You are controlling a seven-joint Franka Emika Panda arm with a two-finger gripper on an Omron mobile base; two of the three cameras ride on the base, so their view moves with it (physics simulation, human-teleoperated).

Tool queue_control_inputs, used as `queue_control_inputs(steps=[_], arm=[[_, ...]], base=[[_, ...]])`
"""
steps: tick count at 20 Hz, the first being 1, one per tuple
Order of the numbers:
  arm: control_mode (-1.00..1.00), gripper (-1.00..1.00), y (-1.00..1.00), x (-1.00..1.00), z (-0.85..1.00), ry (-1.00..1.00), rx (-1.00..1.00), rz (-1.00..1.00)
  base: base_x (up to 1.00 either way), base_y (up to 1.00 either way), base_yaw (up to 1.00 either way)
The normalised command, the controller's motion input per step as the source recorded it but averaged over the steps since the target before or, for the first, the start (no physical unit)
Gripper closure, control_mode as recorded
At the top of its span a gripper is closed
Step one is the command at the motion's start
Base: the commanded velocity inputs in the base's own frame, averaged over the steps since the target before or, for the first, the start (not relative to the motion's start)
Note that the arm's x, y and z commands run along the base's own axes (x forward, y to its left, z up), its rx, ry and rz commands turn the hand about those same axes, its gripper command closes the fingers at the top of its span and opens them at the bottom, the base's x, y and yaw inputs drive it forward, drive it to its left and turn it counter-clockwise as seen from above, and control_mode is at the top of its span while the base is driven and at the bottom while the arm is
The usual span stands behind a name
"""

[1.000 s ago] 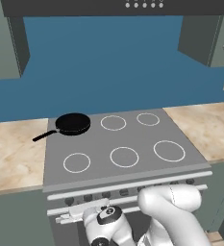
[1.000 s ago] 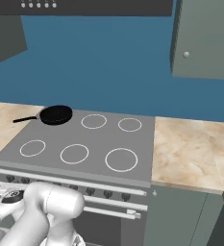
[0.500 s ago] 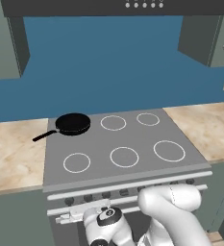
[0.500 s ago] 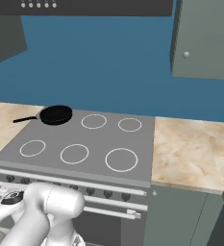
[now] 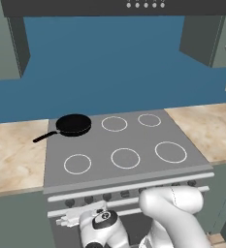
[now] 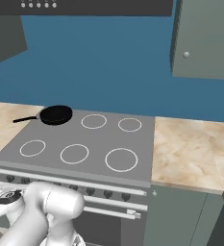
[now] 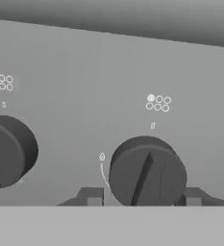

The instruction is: Turn on the rear left burner of the stove.

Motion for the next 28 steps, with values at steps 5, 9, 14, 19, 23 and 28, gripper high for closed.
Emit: queue_control_inputs(steps=[5, 9, 14, 19, 23, 28], arm=[[-1.0, 1.0, 0.83, 0.0, 0.0, 0.0, -0.23, -0.1], [-1.0, 1.0, 0.78, 0.0, 0.0, 0.0, -0.23, -0.11], [-1.0, 1.0, 0.85, 0.0, 0.0, 0.0, -0.3, -0.06], [-1.0, 1.0, 0.92, 0.02, 0.12, -0.11, -0.28, -0.03], [-1.0, 1.0, 1.0, 0.0, 0.2, -0.09, -0.38, -0.01], [-1.0, 1.0, 0.98, 0.0, 0.07, 0.0, -0.48, -0.04]], base=[[0.0, 0.0, 0.0], [0.0, 0.0, 0.0], [0.0, 0.0, 0.0], [0.0, 0.0, 0.0], [0.0, 0.0, 0.0], [0.0, 0.0, 0.0]])
